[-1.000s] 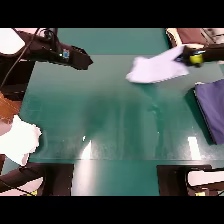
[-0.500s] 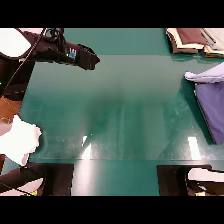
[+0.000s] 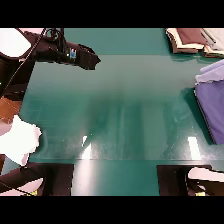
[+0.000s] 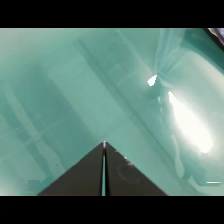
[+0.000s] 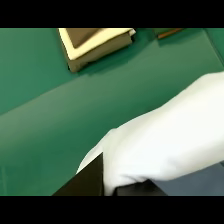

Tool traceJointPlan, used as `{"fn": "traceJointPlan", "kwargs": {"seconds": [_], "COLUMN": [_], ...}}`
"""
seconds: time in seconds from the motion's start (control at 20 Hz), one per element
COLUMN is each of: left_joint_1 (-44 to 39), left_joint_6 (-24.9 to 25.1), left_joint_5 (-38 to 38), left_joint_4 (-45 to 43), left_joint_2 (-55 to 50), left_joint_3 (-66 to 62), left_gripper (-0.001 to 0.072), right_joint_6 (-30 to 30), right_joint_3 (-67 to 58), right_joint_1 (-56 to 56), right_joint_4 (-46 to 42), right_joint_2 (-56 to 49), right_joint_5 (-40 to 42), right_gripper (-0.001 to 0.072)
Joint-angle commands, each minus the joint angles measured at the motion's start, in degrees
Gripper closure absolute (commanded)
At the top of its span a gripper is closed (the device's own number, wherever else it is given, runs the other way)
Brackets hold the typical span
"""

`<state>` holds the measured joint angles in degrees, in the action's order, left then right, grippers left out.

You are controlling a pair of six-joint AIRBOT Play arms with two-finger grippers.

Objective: Fold the shirts.

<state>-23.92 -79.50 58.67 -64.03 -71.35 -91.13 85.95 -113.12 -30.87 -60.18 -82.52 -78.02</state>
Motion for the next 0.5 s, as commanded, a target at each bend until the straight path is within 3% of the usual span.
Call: {"fn": "traceJointPlan", "kwargs": {"seconds": [0.0,0.45], "left_joint_1": [-0.02,-0.02], "left_joint_6": [0.02,0.48], "left_joint_5": [0.24,0.57], "left_joint_4": [-0.02,-0.02], "left_joint_2": [0.04,0.04], "left_joint_3": [0.00,0.00], "left_gripper": [0.0678,0.0677], "right_joint_6": [0.11,1.62], "right_joint_3": [4.39,40.83], "right_joint_1": [-3.78,-16.65], "right_joint_4": [-0.13,-17.99], "right_joint_2": [4.11,22.91], "right_joint_5": [-5.40,-5.46], "right_gripper": [0.0697,0.0695]}}
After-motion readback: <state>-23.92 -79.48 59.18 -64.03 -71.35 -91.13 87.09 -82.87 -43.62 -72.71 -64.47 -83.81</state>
